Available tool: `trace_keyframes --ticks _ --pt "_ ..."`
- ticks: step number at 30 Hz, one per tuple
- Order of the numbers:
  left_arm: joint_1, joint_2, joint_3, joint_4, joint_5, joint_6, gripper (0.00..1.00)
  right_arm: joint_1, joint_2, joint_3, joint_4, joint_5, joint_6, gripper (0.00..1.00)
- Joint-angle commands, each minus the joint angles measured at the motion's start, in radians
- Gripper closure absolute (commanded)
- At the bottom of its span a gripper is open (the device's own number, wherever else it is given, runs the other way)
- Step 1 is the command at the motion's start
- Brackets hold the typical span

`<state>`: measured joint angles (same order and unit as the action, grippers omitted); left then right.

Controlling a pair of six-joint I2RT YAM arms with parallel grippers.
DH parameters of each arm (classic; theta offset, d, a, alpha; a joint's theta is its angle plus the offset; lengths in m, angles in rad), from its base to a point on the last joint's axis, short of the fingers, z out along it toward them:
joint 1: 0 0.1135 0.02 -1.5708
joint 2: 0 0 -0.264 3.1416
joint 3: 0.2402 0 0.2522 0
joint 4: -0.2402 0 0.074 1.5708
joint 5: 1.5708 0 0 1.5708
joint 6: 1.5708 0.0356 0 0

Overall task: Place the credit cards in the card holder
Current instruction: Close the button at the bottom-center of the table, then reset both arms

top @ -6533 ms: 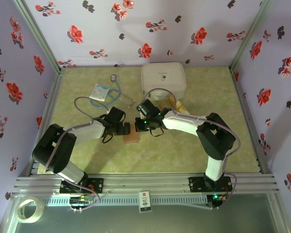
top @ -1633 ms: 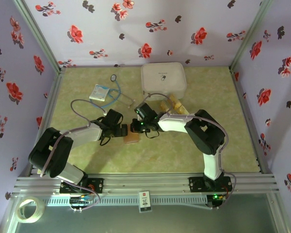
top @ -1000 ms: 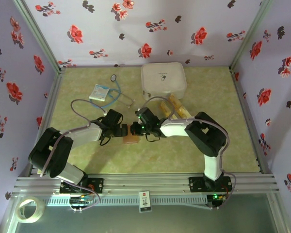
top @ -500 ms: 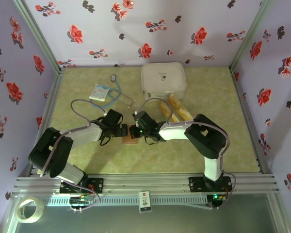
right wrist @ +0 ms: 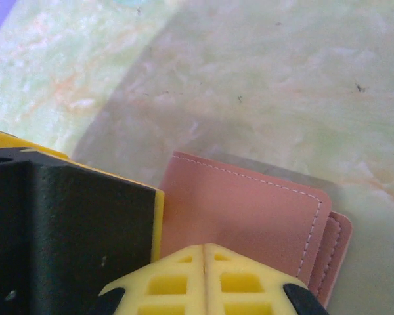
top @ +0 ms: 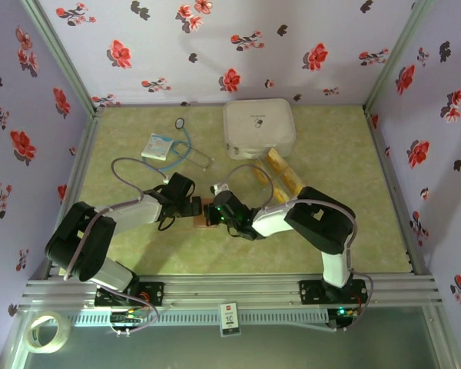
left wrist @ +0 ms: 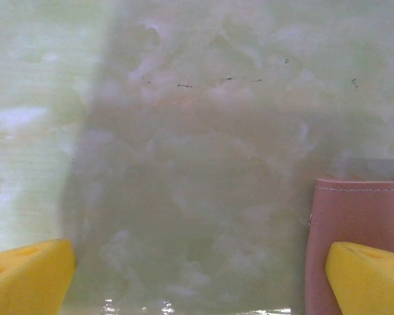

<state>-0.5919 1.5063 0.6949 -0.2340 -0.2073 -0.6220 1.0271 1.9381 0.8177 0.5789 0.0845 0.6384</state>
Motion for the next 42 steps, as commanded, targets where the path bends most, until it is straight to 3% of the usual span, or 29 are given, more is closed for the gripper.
trace_keyframes --ticks 1,5,13,24,28,31,36,42 --pt "-0.004 -0.007 -0.004 -0.069 -0.017 -0.025 0.0 0.041 0.192 -0.122 -0.251 -0.091 0.046 1.0" --pt "-0.003 -0.017 -0.006 -0.075 -0.021 -0.03 0.0 0.04 0.139 -0.094 -0.324 -0.077 0.023 0.99" --pt "0.003 -0.021 0.023 -0.082 -0.03 -0.03 0.0 0.005 -0.039 0.042 -0.537 -0.088 -0.051 0.61" --pt "0.057 -0.053 0.164 -0.173 -0.028 0.037 0.0 -0.098 -0.303 0.155 -0.69 -0.139 -0.069 0.39" --pt "0.076 -0.118 0.203 -0.217 -0.028 0.068 0.0 -0.145 -0.429 0.123 -0.75 -0.112 -0.081 0.22" --pt "0.091 -0.198 0.227 -0.231 -0.026 0.096 0.0 -0.182 -0.563 0.112 -0.826 -0.056 -0.103 0.01" --pt "0.127 -0.324 0.267 -0.214 -0.052 0.137 0.0 -0.276 -0.765 0.141 -0.974 0.079 -0.153 0.01" --pt "0.193 -0.375 0.262 -0.136 -0.168 0.237 0.0 -0.473 -0.91 0.182 -1.078 0.372 -0.192 0.01"
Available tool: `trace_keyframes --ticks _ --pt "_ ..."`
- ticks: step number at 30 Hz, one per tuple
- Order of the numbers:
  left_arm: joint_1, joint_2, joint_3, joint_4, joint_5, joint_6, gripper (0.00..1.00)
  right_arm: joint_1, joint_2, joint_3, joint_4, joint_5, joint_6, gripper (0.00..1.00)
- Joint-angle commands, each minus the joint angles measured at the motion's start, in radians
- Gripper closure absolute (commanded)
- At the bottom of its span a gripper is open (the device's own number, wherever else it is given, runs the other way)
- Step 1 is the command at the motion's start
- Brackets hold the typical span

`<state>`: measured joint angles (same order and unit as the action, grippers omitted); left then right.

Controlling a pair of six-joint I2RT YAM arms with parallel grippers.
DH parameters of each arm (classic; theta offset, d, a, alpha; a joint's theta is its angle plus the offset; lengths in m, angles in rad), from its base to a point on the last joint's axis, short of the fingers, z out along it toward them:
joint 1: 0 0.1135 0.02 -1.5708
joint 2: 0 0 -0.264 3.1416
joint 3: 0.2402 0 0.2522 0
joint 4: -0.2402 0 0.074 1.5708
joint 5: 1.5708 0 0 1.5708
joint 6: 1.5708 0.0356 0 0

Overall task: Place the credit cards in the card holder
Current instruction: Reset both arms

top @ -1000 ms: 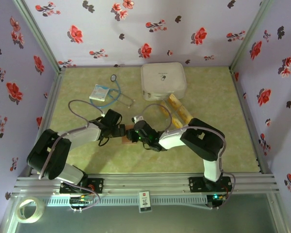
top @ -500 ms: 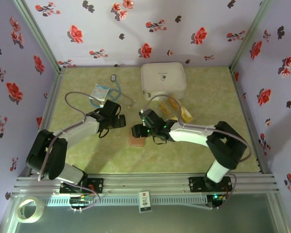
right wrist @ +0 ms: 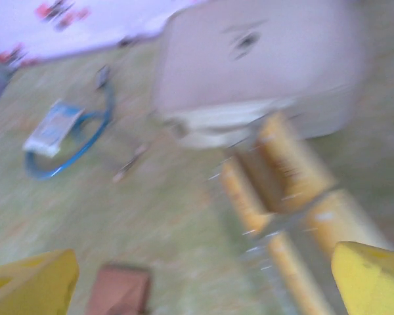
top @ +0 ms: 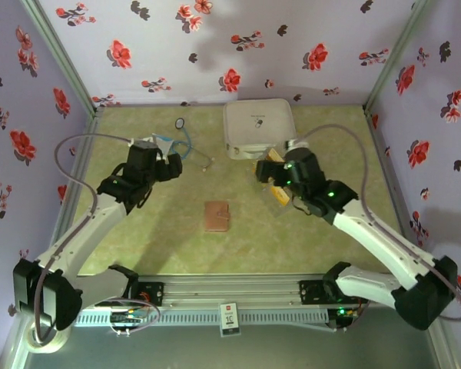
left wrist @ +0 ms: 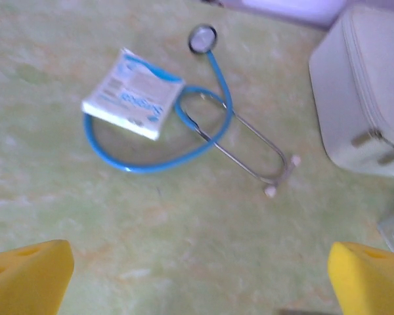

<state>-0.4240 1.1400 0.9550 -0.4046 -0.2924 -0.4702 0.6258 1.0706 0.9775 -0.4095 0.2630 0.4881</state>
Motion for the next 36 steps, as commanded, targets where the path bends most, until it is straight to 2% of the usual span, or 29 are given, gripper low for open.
trace_keyframes --ticks 1,4,7,10,15,18,24,29,31,32,36 --pt "0.037 -0.012 -0.01 0.059 -0.102 0.108 0.0 -0.12 -0.062 0.01 -0.068 0.218 -0.049 0.01" --pt "0.081 -0.022 -0.052 0.138 -0.168 0.154 0.0 -0.286 -0.086 -0.021 0.001 0.252 -0.041 0.01" --pt "0.143 -0.054 -0.14 0.286 -0.19 0.19 0.0 -0.441 -0.044 -0.042 0.051 0.288 -0.042 0.01" --pt "0.218 -0.081 -0.241 0.417 -0.207 0.252 0.0 -0.525 0.033 -0.051 0.086 0.352 -0.1 0.01" --pt "0.337 -0.081 -0.365 0.524 -0.214 0.385 0.0 -0.546 0.115 -0.175 0.303 0.515 -0.194 0.01" --pt "0.369 -0.085 -0.449 0.638 -0.205 0.455 0.0 -0.56 0.161 -0.253 0.42 0.536 -0.216 0.01" --pt "0.411 -0.032 -0.548 0.808 -0.161 0.457 0.0 -0.562 0.258 -0.346 0.577 0.457 -0.205 0.01" --pt "0.414 0.072 -0.587 1.0 -0.05 0.444 0.0 -0.561 0.302 -0.478 0.841 0.407 -0.261 0.01" --pt "0.413 0.116 -0.608 1.093 0.011 0.401 0.0 -0.561 0.324 -0.52 0.955 0.389 -0.285 0.01" --pt "0.413 0.149 -0.613 1.135 0.029 0.402 0.0 -0.561 0.322 -0.516 0.948 0.363 -0.287 0.01" --pt "0.413 0.253 -0.594 1.211 0.07 0.424 0.0 -0.562 0.38 -0.568 1.137 0.287 -0.318 0.01"
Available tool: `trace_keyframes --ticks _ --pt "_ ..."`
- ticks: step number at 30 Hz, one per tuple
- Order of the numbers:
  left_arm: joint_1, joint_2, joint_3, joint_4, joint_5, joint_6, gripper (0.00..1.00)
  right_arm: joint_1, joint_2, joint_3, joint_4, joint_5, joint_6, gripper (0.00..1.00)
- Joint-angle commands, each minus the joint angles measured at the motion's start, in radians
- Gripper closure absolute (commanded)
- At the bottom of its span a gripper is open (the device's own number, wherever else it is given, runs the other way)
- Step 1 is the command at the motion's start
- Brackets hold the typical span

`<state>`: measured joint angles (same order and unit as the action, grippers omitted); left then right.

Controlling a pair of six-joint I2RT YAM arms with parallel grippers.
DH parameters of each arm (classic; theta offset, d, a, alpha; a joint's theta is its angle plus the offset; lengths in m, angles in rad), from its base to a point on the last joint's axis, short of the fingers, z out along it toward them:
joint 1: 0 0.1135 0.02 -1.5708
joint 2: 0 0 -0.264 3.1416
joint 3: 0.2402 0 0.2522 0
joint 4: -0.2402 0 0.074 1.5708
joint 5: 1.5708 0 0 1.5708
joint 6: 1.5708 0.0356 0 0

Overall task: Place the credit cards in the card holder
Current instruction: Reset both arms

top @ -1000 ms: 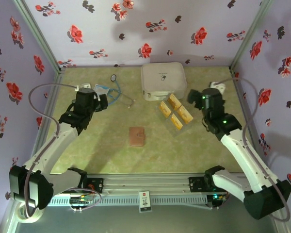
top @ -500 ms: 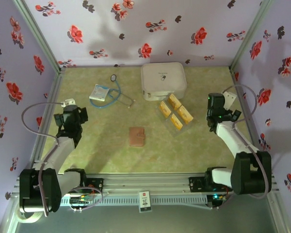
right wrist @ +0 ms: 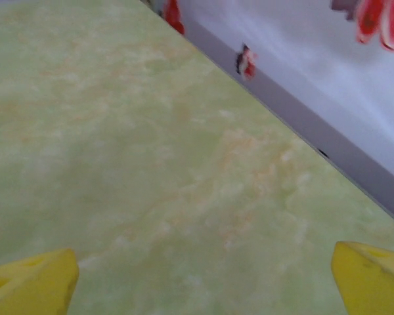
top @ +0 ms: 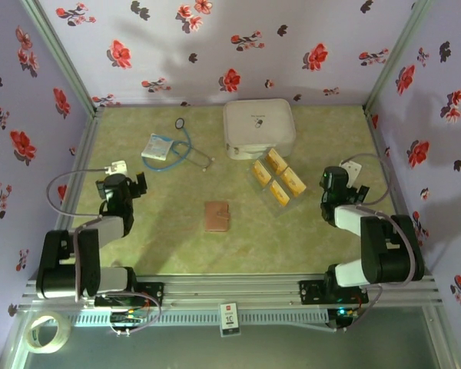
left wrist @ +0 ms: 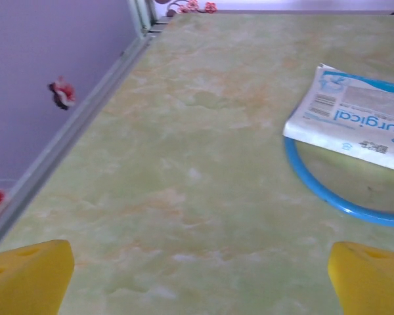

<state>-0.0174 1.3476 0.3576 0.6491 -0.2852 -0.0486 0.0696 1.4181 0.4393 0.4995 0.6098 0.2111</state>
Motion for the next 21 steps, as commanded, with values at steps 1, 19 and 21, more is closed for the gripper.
trace_keyframes --ticks 1,19,21 --pt "0.007 0.085 -0.004 0.209 0.083 0.004 0.0 -0.007 0.065 -0.048 0.313 -0.068 -0.056 0.01" --pt "0.011 0.196 0.039 0.231 0.177 0.048 0.0 -0.031 0.129 -0.043 0.337 -0.235 -0.068 0.01" --pt "0.005 0.196 0.038 0.234 0.169 0.049 0.0 -0.03 0.161 -0.076 0.462 -0.229 -0.089 0.01"
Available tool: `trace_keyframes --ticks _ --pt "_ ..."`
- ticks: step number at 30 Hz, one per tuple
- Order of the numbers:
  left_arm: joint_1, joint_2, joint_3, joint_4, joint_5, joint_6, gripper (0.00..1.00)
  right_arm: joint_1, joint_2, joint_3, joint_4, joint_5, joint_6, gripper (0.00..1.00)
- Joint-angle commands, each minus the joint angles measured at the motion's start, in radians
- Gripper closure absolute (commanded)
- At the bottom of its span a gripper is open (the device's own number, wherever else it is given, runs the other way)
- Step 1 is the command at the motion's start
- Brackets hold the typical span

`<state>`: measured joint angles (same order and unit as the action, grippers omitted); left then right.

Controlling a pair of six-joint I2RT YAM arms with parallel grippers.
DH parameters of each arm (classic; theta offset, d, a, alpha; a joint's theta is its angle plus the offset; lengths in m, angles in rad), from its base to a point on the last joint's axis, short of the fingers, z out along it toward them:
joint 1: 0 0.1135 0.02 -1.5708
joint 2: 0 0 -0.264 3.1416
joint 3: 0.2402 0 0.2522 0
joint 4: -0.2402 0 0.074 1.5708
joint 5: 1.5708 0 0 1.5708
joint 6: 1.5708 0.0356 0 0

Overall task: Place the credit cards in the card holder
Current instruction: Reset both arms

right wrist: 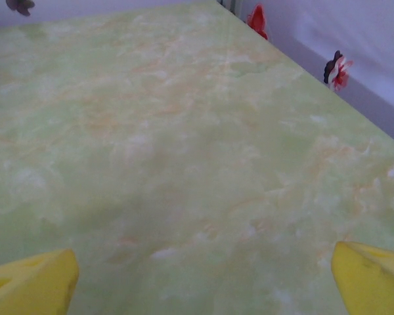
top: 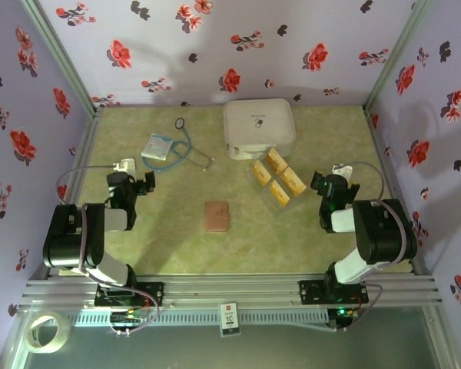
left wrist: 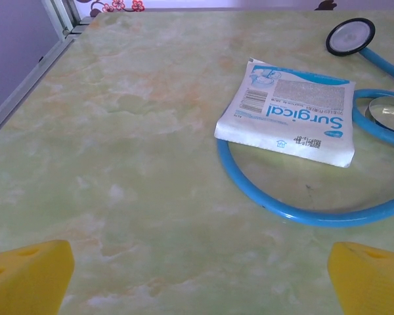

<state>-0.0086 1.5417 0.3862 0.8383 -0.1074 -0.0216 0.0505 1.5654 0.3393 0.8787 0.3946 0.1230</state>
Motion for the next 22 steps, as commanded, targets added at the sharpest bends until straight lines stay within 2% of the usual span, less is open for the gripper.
trace_keyframes --ticks 1,2,5,16,22 --pt "-0.004 0.004 0.01 0.045 -0.01 0.022 0.0 -0.012 -0.001 0.032 0.043 -0.017 0.003 0.01" --pt "-0.004 0.003 0.01 0.044 -0.009 0.022 0.0 -0.012 -0.016 0.038 0.0 -0.018 0.012 0.01" --pt "-0.004 0.003 0.01 0.045 -0.009 0.022 0.0 -0.005 -0.003 0.018 0.073 -0.013 -0.008 0.01" --pt "-0.004 0.004 0.01 0.045 -0.009 0.022 0.0 -0.013 0.005 0.054 0.004 -0.049 -0.002 0.01" --pt "-0.004 0.002 0.01 0.045 -0.009 0.022 0.0 -0.017 -0.01 0.031 0.035 -0.054 -0.003 0.01"
